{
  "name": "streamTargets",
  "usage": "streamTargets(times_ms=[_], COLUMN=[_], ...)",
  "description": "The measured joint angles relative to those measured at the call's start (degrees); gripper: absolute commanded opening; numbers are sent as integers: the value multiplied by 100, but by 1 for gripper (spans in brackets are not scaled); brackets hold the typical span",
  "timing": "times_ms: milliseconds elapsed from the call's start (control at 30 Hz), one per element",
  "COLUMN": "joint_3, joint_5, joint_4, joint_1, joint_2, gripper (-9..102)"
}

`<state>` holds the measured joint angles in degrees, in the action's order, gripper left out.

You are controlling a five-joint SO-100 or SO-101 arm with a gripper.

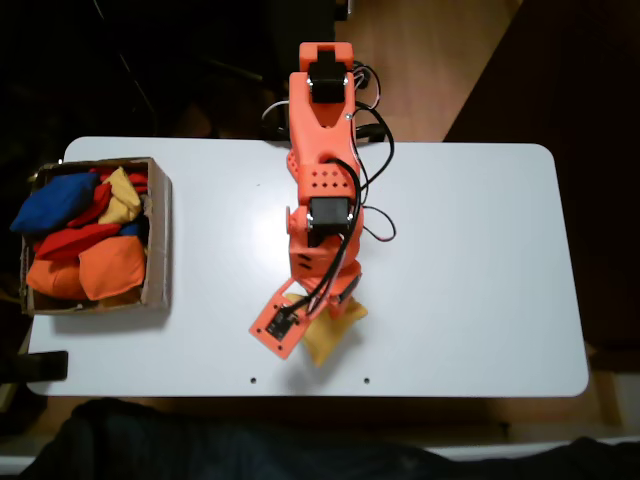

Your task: Grasp a bag and put it in the box.

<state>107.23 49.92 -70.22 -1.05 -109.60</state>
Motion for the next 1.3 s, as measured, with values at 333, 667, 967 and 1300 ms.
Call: streamTargets(times_ms=[333, 667, 967, 1300], joint_3=[0, 9, 9, 9], joint_5=[-457, -879, -1292, -1652], joint_4=[-149, -158, -290, -387], joint_1=[352, 721, 1090, 1582], joint_2=[-949, -1890, -2760, -3683], gripper=[9, 9, 9, 9])
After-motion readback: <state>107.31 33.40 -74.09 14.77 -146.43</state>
